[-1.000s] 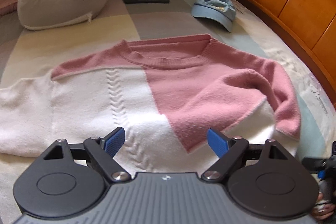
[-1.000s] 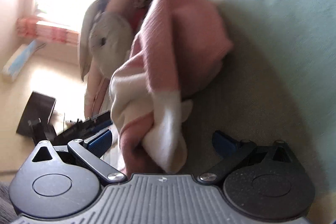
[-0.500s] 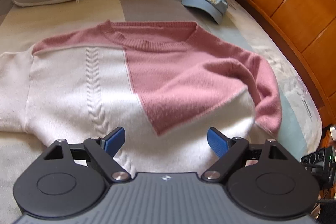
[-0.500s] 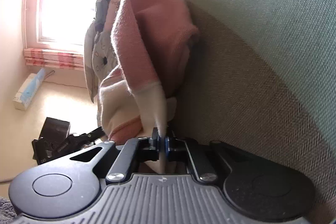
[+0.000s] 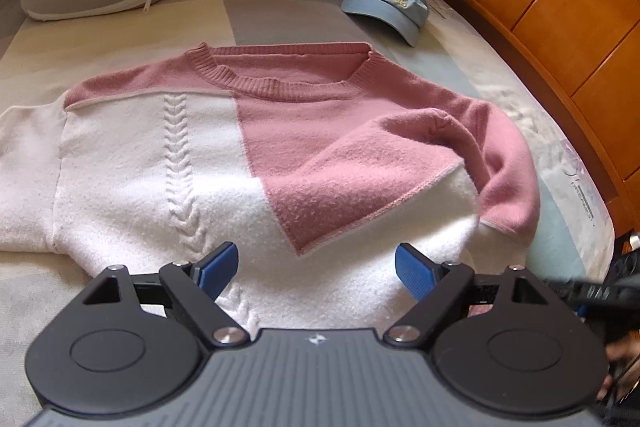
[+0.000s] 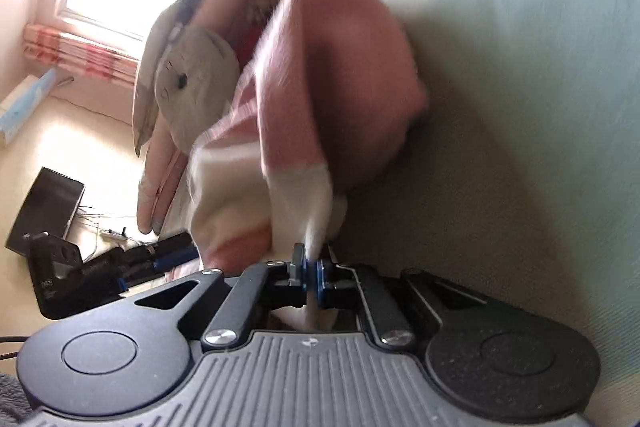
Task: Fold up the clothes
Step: 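Reach the right gripper to the white cuff of the pink sleeve and close, then pull the held sleeve outward from the body with the right gripper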
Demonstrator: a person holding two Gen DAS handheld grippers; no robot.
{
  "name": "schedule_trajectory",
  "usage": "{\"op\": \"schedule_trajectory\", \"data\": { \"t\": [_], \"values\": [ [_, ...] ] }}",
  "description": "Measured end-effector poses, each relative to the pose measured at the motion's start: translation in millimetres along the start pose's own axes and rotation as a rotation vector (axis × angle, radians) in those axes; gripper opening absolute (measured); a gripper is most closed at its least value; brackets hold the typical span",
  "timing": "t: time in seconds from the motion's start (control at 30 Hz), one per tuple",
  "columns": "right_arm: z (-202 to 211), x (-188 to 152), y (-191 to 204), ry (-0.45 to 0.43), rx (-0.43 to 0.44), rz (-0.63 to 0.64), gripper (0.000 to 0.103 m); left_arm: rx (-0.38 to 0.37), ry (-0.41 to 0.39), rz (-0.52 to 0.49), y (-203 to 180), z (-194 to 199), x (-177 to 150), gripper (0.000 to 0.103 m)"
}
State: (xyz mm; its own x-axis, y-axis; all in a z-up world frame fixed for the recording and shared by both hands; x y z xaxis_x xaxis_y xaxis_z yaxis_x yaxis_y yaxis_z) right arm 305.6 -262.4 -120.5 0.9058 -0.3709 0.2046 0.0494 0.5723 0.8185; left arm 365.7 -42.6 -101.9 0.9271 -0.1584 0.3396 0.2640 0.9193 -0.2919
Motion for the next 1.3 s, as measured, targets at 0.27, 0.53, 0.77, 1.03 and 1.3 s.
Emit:
{"op": "schedule_trajectory", "data": {
  "t": [0.27, 0.53, 0.77, 1.03, 1.3],
  "values": [
    [44.8, 23.7, -35.5, -0.003, -0.054, 0.038, 0.019, -0.022, -0.021, -0.043, -13.0, 3.5, 0.4, 0.086],
    [13.2, -23.3, -53.0, 0.045, 0.104, -0.06, 0.045, -0.016, -0.002, -0.006, -3.5, 0.2, -3.5, 0.086],
    [-26.2, -19.7, -41.9, 0.097, 0.147, -0.093, 0.022, -0.023, -0.048, -0.018, -6.8, 13.4, 1.3, 0.089],
    [1.9, -10.6, -38.7, 0.025, 0.045, -0.067, 0.012, -0.021, -0.032, -0.021, -7.0, 8.2, -1.6, 0.09],
    [49.2, 29.8, -61.7, -0.05, -0.146, -0.021, 0.012, 0.03, -0.039, -0.119, -24.3, 10.2, 12.0, 0.09]
  ]
}}
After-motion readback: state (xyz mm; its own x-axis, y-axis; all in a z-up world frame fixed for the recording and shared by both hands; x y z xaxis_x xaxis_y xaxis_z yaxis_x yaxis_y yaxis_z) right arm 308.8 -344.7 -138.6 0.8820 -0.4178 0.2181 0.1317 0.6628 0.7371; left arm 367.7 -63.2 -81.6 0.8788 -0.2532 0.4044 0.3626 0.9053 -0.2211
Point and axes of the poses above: each gripper's, at about its wrist camera, not at the fingertips, and z roughly against the way its jaws point, y to its left, x to its top, the point moved 10 cm from there along -z, roughly the way its jaws point, and after that the axes turned 12 degrees about y, right-handed, at the moved point
